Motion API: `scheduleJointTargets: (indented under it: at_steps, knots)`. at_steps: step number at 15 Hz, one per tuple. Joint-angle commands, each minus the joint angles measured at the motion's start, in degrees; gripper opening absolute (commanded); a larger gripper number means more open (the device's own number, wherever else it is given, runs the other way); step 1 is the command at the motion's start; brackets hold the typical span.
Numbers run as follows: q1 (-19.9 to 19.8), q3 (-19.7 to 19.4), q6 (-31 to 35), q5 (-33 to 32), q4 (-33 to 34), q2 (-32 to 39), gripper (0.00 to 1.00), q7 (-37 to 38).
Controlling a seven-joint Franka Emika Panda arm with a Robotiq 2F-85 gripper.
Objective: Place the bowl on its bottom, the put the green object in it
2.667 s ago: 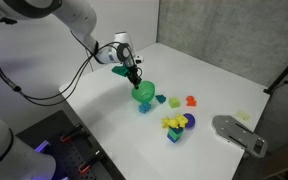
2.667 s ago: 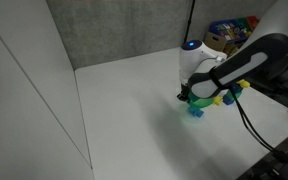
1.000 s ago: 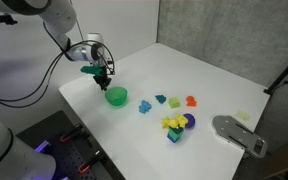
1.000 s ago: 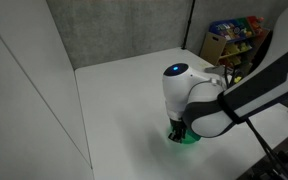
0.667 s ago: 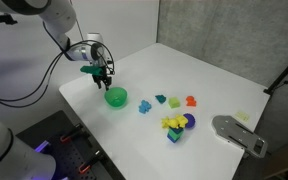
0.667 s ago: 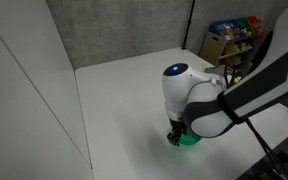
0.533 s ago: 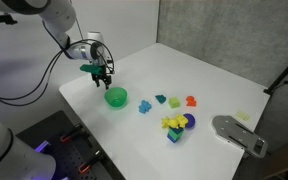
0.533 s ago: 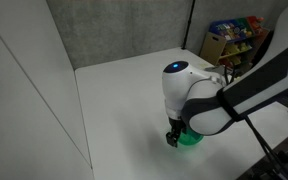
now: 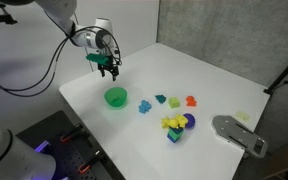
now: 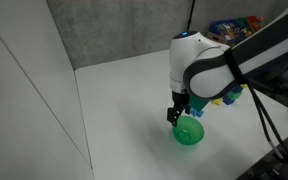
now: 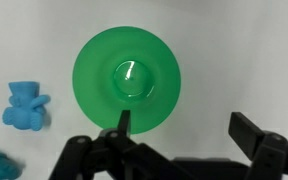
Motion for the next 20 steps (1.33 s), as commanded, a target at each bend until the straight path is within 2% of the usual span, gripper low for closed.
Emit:
scheduleJointTargets:
  at_steps: [1,8,13,15,18,19,20]
  knots:
    - [-2.2,-2.3,-1.8,-0.5,1.0,-1.2,1.00,0.8]
    - [-7.1,-7.2,-0.7,-0.3,2.9,1.3,1.00,1.3]
    - [-12.4,-6.4,-0.8,4.1,5.9,4.5,1.00,-3.0]
    - [-11.5,-7.3,-0.1,2.8,3.9,3.4,1.00,-1.5]
    - [-11.9,-7.3,-0.1,3.2,4.9,4.3,1.00,-1.6]
    - [-11.0,-8.7,2.9,1.8,4.9,5.2,1.00,1.1]
    - [-11.4,-8.9,3.2,2.2,5.6,6.0,1.00,1.2]
